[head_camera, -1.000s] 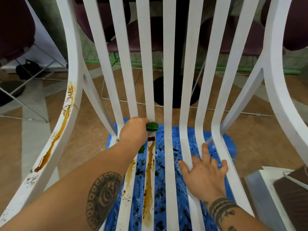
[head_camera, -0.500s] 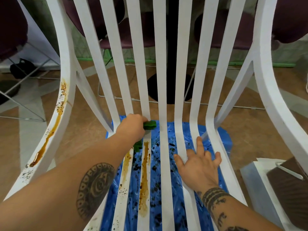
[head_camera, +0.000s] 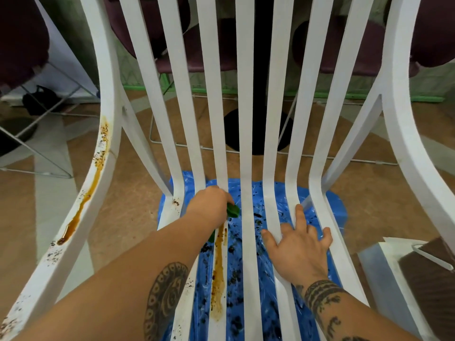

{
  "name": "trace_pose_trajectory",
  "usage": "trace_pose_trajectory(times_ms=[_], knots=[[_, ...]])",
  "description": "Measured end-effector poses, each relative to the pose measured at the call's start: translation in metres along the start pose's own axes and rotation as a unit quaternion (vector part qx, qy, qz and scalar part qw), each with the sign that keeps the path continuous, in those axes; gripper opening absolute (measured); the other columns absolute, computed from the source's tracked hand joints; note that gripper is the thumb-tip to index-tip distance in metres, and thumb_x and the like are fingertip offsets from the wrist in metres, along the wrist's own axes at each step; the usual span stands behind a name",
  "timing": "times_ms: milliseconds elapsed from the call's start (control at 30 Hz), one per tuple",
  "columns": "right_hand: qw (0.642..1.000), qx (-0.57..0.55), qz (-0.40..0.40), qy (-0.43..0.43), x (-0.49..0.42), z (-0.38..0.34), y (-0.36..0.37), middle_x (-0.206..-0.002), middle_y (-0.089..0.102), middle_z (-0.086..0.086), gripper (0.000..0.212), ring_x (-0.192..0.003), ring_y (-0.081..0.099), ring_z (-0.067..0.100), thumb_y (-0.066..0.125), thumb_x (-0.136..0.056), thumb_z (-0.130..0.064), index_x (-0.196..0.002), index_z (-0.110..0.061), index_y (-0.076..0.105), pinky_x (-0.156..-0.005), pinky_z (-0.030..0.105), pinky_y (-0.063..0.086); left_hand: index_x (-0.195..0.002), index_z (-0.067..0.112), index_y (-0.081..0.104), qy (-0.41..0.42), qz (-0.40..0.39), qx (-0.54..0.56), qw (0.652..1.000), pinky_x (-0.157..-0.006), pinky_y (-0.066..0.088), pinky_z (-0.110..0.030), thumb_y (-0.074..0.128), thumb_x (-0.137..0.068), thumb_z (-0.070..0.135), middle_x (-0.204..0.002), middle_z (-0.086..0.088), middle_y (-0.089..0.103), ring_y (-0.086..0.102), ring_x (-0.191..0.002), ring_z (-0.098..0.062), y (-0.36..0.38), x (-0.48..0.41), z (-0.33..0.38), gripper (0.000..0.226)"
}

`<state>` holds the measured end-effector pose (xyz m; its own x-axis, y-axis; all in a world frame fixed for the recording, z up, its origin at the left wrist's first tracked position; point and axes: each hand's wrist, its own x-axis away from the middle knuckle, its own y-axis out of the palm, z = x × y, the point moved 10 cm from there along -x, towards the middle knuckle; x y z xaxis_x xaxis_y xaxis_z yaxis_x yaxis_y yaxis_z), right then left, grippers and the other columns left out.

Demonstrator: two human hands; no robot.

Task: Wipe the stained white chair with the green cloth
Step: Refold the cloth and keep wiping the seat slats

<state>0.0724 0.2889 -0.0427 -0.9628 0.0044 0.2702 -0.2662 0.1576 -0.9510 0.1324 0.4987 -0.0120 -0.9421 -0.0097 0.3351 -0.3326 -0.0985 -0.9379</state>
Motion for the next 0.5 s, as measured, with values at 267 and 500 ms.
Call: trace_pose_trajectory(times_ms=[267,500], knots=[[1.000,-0.010,0.010,-0.006,0.001,0.000,-0.006,-0.171,-0.002,0.001,0.074,-0.143,0.032,0.026,0.018,-0.091,-0.079,-0.134,-0.033,0.058,-0.120,0.061,0.001,-0.129,0.031,0.069,-0.079,0.172,0.200,0.961,-0.084,0.058,-0.038,0.050,-0.093,-0.006,-0.119,-0.006,0.067,0.066,-0.099,-0.030,-0.052,0.007,-0.047,0.055],[1.000,-0.013,0.012,-0.003,-0.002,0.000,-0.002,-0.171,-0.001,0.000,0.074,-0.142,0.033,0.025,0.019,-0.090,-0.080,-0.132,-0.034,0.059,-0.119,0.060,0.000,-0.136,0.025,0.064,-0.019,0.248,0.143,0.958,-0.086,0.056,-0.047,0.052,-0.094,-0.003,-0.118,-0.009,0.059,0.062,-0.099,-0.037,-0.056,-0.010,-0.044,0.052]])
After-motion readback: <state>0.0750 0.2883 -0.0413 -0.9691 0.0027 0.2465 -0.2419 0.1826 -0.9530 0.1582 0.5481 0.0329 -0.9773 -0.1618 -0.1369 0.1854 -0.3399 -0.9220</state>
